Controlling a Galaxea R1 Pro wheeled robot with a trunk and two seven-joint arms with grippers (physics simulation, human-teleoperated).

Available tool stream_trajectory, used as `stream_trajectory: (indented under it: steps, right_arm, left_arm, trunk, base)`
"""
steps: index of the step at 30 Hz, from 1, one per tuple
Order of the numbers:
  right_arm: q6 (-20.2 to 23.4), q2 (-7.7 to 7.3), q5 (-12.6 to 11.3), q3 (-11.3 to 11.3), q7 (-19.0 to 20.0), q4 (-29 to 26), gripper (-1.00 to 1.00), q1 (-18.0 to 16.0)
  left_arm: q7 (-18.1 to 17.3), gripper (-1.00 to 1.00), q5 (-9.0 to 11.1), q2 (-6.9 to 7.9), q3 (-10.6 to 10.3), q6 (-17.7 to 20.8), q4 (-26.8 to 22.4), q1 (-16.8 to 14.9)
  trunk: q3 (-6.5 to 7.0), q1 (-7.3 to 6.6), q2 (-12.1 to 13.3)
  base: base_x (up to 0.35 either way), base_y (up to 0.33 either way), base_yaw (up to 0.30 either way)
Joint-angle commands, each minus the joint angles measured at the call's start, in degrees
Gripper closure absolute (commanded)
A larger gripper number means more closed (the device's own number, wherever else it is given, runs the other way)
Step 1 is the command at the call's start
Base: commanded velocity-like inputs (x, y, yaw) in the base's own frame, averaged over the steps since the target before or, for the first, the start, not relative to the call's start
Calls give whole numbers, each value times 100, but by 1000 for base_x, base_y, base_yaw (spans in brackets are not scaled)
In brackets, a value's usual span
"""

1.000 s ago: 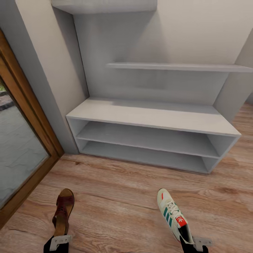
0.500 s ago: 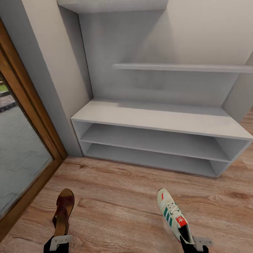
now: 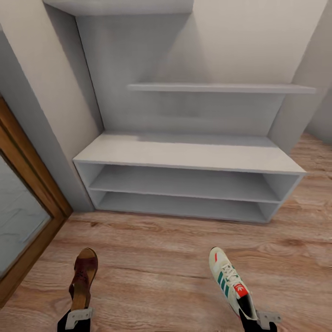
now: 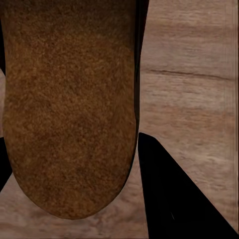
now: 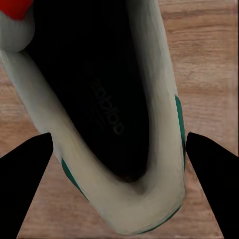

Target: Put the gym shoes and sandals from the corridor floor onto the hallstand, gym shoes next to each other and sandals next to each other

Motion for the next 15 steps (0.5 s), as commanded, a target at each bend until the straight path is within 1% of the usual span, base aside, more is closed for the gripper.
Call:
stream_trajectory:
  steps: [1, 3, 4, 6, 8, 10, 11, 12, 13, 14, 15]
  right_arm:
    - [-20, -21, 45, -45, 31, 7, 100, -6]
    - [-18, -117, 41, -46, 27, 11, 100, -6]
    - [-16, -190, 39, -46, 23, 15, 100, -6]
    - [-13, -271, 36, -46, 19, 20, 100, -6]
    - [-7, -421, 31, -48, 14, 27, 100, -6]
    - [-5, -474, 29, -51, 13, 30, 100, -6]
    - [-4, -509, 28, -52, 12, 37, 100, -6]
    - [-4, -519, 28, -53, 12, 47, 100, -6]
    - [-3, -533, 28, -54, 12, 77, 100, -6]
    - [-3, -535, 28, -54, 12, 96, 100, -6]
    - [-3, -535, 24, -55, 8, 130, 100, -6]
  left_arm:
    - [-21, 100, 24, -1, 8, -2, 1, -1]
    - [2, 100, 26, -13, 8, 17, -8, -4]
    - [44, 100, 31, -30, 15, 27, -16, -11]
    - [125, 100, 36, -49, 21, 37, -24, -20]
    - [455, 100, 47, -105, 24, 47, -52, -49]
    - [685, 100, 46, -166, 20, 49, -61, -67]
    - [932, 100, 26, -248, 8, 51, -67, -81]
    - [1051, 100, 14, -295, 1, 51, -69, -88]
    - [1265, 100, -8, -392, -13, 52, -76, -98]
    - [1351, 100, -16, -440, -18, 53, -78, -103]
    - [1478, 100, -28, -529, -29, 61, -83, -111]
  trunk:
    - [-4, -1, -2]
    - [-4, -1, -2]
    - [-4, -1, -2]
    - [-4, -1, -2]
    - [-4, -1, -2]
    - [-4, -1, -2]
    - [-4, -1, -2]
    - [-4, -1, -2]
    - [-4, -1, -2]
    - [-4, -1, -2]
    - [-4, -1, -2]
  base:
    - [0, 0, -295]
    - [0, 0, -296]
    - [0, 0, -297]
    - [0, 0, -297]
    - [0, 0, -297]
    - [0, 0, -297]
    - [0, 0, -297]
    - [0, 0, -298]
    - [0, 0, -298]
    - [0, 0, -298]
    - [0, 0, -298]
